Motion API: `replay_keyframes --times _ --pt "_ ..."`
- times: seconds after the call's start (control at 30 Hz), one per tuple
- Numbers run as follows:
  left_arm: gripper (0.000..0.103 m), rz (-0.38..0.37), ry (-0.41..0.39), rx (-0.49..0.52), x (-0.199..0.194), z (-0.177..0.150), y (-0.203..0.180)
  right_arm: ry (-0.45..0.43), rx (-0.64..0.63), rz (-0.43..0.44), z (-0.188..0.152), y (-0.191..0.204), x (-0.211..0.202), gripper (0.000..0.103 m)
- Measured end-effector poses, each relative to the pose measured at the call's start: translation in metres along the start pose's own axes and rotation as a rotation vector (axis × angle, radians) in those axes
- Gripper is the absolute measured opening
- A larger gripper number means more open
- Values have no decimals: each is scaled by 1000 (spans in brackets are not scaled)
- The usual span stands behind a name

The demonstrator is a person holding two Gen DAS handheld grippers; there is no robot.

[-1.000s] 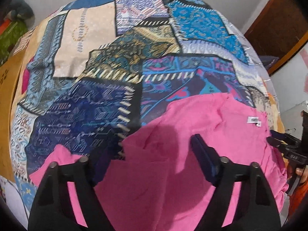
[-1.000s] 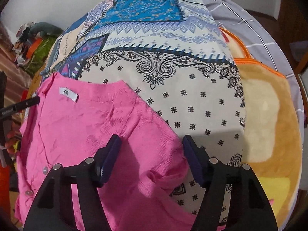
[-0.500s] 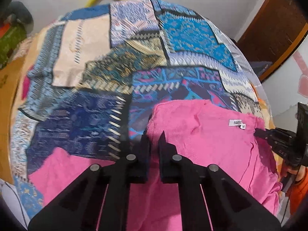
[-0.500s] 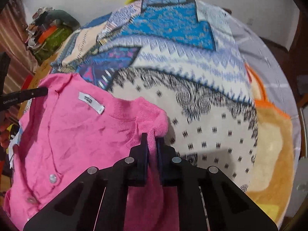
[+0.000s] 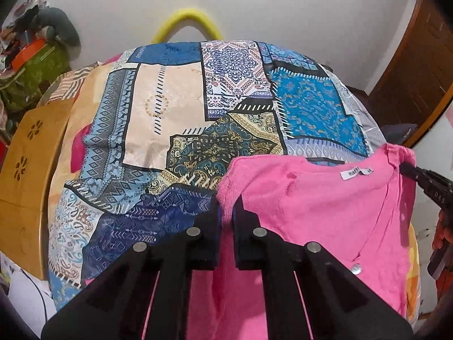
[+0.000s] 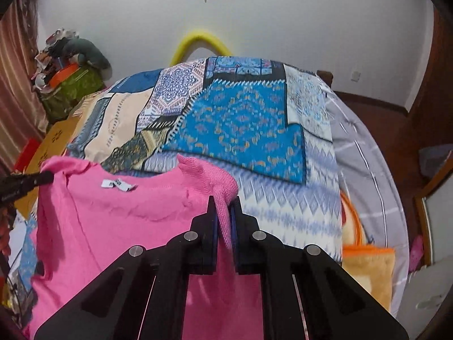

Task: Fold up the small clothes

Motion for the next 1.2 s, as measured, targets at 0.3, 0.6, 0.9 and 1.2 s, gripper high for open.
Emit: replay_keyframes --times 0.3,0.6,0.9,1.2 --pt "6 19 80 -8 47 -11 7 70 10 8 -17 3 42 7" --pt "11 38 136 -29 62 -28 18 131 28 10 -40 -1 46 13" --pt "37 95 59 25 6 -19 19 50 -8 9 -29 17 -8 40" --pt "75 137 -72 22 -83 -20 33 -75 -93 24 -19 60 -81 59"
Point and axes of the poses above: each gripper's, at about its wrist camera, not at the fingertips, and x roughly the way its jaws point, y to its left, z to its top, the point moved 4 cm from there along x, roughly the way its jaws point, and after that the axes turned 6 degrees about -y, right-handed, at the moved point
